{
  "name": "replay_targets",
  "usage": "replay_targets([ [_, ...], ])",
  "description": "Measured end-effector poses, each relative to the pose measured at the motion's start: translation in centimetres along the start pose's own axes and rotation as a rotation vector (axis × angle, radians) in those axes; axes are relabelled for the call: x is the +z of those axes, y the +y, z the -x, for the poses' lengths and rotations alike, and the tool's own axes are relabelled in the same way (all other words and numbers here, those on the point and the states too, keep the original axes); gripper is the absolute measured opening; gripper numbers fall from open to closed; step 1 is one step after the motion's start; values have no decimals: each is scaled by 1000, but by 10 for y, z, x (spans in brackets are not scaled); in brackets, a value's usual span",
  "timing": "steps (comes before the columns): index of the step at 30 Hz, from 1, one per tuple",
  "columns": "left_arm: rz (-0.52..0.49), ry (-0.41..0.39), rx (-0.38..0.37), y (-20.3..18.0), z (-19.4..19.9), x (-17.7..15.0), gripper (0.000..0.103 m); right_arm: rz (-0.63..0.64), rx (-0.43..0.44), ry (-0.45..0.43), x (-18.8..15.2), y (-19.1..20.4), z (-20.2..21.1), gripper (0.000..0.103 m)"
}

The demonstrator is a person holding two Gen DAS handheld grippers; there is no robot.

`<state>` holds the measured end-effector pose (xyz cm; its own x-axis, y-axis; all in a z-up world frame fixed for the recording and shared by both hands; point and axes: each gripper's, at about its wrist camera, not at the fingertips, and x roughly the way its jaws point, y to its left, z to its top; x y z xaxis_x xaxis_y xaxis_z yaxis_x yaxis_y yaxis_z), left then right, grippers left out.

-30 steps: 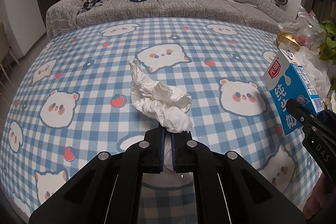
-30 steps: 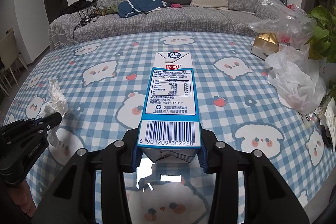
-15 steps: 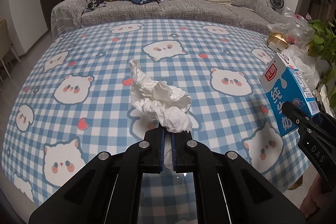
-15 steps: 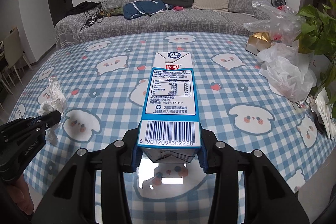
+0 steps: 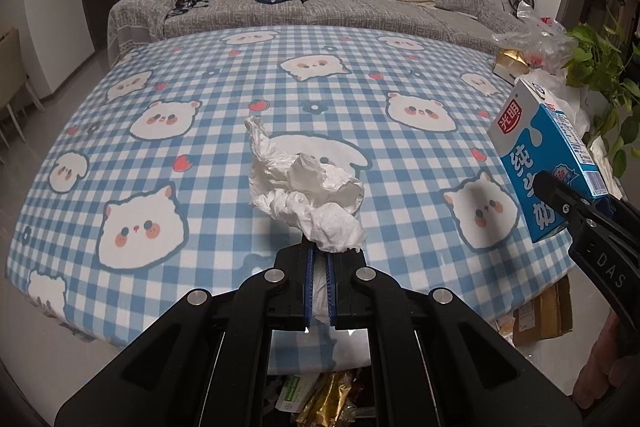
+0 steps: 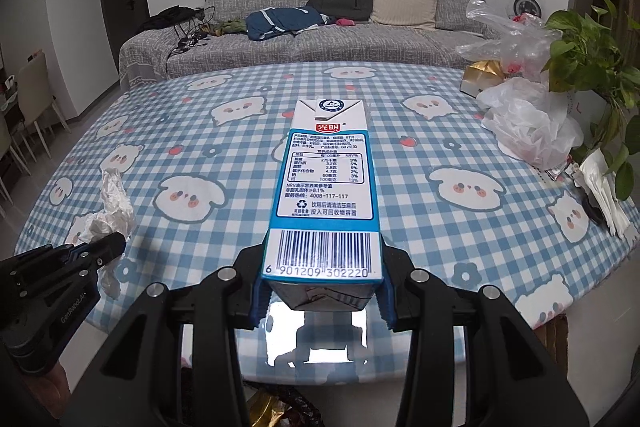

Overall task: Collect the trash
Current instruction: 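Lift and carry the tissue and milk carton with both tools over the bin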

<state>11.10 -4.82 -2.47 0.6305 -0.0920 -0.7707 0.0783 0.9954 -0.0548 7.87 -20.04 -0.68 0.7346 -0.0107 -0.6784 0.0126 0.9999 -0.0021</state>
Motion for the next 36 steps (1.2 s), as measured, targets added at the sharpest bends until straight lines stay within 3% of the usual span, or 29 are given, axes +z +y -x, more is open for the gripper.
replay_targets([
  [20, -3, -22, 13, 2, 63, -81, 4, 20, 27, -20, -77, 4, 68, 40],
  [36, 19, 34, 22, 5, 56, -150, 4, 33, 58, 25, -153, 5, 81, 40],
])
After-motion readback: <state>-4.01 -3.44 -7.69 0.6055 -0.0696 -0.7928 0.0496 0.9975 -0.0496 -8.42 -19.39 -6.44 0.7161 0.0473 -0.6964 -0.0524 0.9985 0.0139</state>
